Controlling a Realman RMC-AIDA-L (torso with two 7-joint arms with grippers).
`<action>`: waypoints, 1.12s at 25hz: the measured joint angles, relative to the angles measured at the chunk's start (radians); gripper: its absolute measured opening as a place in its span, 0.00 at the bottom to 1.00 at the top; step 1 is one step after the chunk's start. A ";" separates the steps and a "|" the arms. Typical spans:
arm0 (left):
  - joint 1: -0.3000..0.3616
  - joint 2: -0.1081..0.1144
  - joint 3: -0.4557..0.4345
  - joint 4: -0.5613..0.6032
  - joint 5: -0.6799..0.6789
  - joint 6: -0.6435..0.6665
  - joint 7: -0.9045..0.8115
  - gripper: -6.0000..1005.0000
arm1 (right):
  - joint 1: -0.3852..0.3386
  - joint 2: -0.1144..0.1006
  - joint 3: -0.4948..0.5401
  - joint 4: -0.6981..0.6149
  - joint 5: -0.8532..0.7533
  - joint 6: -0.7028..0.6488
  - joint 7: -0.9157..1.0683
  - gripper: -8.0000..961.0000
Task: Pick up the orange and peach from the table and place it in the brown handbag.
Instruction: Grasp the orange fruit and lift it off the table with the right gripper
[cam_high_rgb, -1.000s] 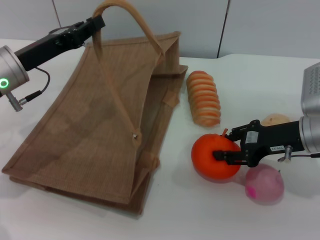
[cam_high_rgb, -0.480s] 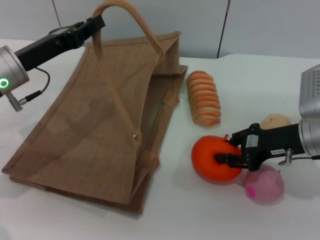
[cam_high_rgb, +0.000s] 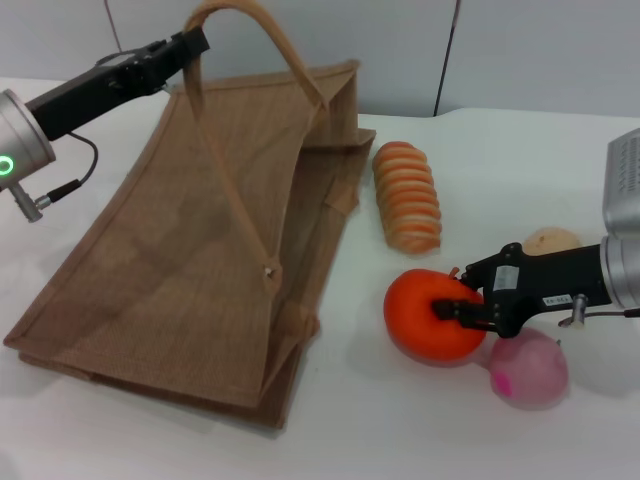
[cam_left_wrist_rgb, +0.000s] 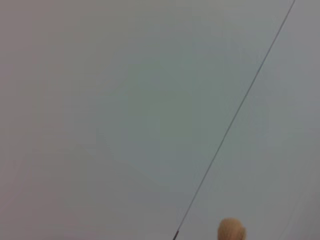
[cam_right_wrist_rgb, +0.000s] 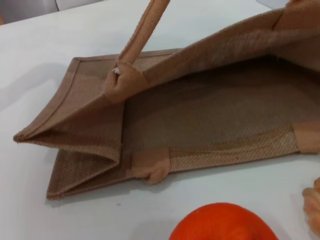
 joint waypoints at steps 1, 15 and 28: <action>0.001 0.001 -0.003 0.000 0.000 -0.003 0.000 0.12 | 0.001 0.000 0.000 0.000 0.000 -0.001 0.000 0.33; 0.003 0.010 -0.006 0.003 0.000 -0.057 -0.006 0.12 | -0.028 0.001 0.001 -0.087 0.061 -0.101 -0.003 0.18; 0.003 0.010 -0.036 0.004 -0.013 -0.174 -0.009 0.12 | -0.018 0.003 -0.008 -0.147 0.111 -0.217 -0.015 0.12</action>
